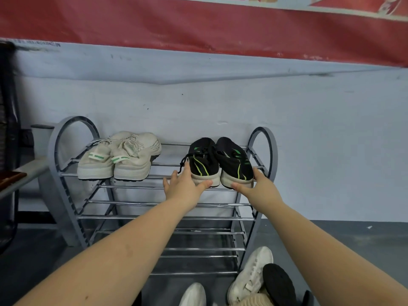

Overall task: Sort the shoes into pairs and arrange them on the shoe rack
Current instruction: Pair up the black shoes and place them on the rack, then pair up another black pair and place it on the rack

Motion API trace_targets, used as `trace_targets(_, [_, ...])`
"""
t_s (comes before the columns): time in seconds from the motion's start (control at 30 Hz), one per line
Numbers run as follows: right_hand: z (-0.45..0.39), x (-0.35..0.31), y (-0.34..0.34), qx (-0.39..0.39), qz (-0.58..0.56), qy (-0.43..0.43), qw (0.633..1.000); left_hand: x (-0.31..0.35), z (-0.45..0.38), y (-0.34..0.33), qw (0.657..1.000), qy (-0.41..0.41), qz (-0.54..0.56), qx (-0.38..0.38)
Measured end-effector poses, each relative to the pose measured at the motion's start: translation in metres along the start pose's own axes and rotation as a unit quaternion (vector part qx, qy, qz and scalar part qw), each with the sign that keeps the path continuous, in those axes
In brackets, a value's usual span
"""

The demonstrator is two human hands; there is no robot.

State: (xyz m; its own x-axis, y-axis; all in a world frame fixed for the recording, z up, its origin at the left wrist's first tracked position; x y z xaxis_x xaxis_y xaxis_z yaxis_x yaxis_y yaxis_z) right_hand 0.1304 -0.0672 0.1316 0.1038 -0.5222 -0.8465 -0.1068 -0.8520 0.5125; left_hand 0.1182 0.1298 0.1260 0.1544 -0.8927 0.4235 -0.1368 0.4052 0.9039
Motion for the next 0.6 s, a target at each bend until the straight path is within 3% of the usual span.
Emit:
trace_targets(0.23, [0.027, -0.017, 0.000, -0.058, 0.198, -0.005, 0.979, 0.002, 0.017, 0.014, 0.992, -0.046, -0.119, 0.019])
trace_targets(0.43, [0.056, -0.036, 0.010, -0.063, 0.257, -0.005, 0.964, 0.010, 0.048, 0.038, 0.977, -0.115, -0.178, 0.010])
trace_targets(0.6, [0.102, -0.043, 0.006, -0.081, 0.312, 0.028, 0.946, 0.008, 0.088, 0.042, 0.939, -0.216, -0.267, -0.005])
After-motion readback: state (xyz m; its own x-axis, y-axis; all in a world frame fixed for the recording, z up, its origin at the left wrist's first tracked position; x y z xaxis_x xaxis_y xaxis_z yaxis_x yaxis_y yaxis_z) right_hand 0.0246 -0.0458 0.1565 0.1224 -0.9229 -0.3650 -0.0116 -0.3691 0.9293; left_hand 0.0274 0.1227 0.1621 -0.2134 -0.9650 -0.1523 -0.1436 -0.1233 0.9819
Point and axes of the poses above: each hand's wrist, its own z-axis away from the middle knuckle, its own y-axis out of the back of the hand, x = y × z, the point moved 3 cm from there along -z, towards the middle knuckle, and after that the axes turned 12 degrees about -z, right-handed, at the moved point
